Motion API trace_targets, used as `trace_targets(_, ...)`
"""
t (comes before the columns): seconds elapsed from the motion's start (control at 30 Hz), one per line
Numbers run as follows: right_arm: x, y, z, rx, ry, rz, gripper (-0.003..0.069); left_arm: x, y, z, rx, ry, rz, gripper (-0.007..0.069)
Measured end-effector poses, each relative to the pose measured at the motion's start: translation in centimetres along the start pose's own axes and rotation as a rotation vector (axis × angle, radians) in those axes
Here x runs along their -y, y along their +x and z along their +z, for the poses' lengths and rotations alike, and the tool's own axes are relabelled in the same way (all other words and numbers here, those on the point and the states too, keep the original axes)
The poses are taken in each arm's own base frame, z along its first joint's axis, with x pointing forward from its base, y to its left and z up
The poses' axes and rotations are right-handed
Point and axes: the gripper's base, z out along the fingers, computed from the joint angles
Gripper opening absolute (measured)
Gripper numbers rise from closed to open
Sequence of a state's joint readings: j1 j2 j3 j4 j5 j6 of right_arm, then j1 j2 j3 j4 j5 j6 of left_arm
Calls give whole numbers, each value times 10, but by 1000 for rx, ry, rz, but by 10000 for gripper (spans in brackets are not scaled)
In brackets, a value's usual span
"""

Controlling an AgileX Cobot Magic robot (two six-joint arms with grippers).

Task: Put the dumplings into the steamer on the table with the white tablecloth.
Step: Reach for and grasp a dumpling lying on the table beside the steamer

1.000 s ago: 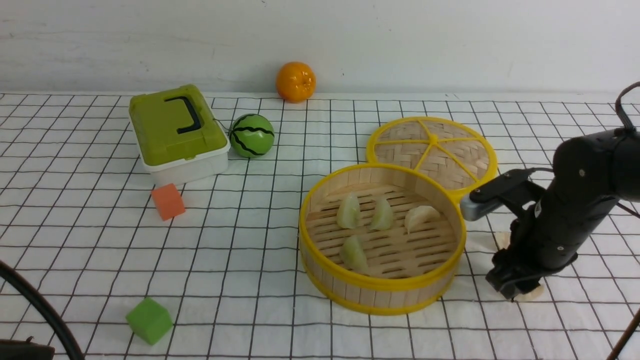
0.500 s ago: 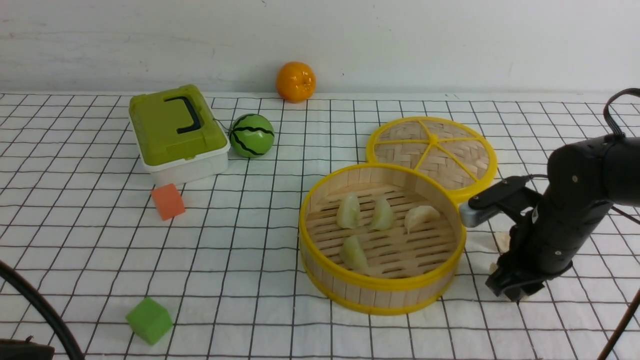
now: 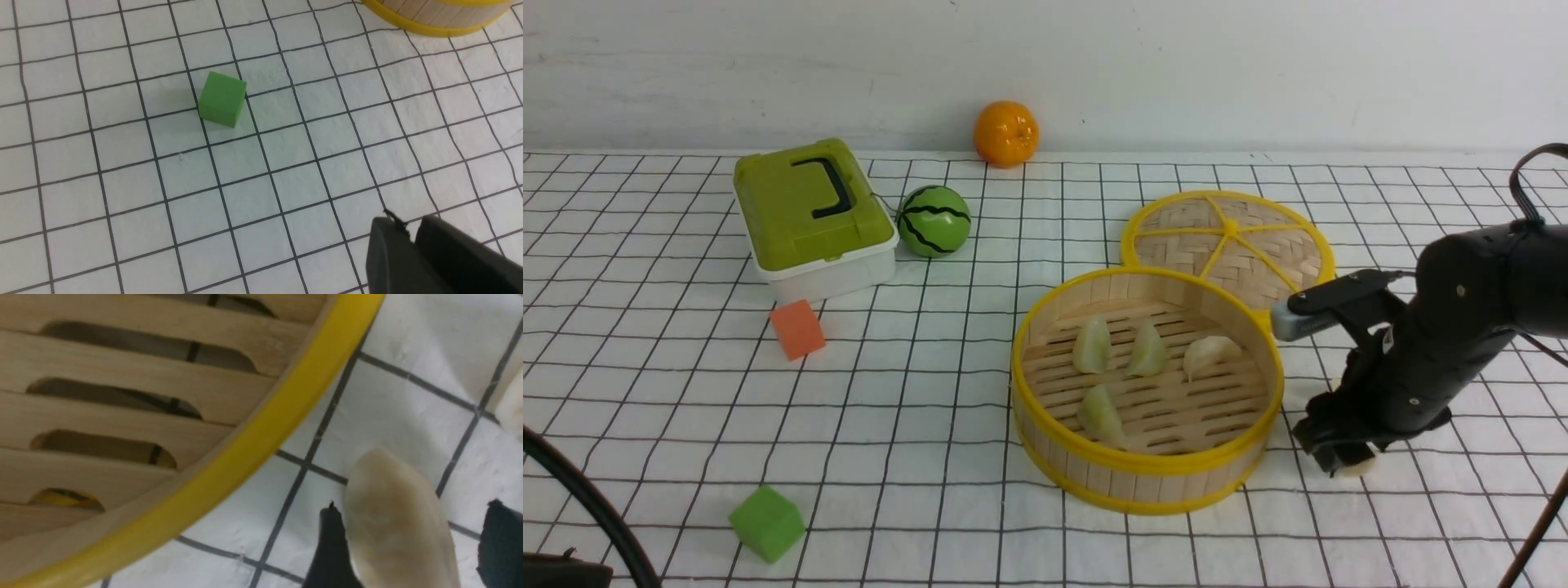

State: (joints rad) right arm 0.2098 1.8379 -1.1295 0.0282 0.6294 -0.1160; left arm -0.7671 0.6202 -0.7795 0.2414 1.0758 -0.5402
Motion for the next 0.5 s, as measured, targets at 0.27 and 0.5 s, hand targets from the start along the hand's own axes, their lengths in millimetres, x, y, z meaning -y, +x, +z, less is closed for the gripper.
trace_targets(0.27, -2, -1, 11, -9, -21, 31, 404, 0, 0, 0, -1, 0, 0, 93)
trace_targets(0.5, -1, -2, -1, -43, -15, 36, 244, -1, 1, 0, -13, -8, 0, 93)
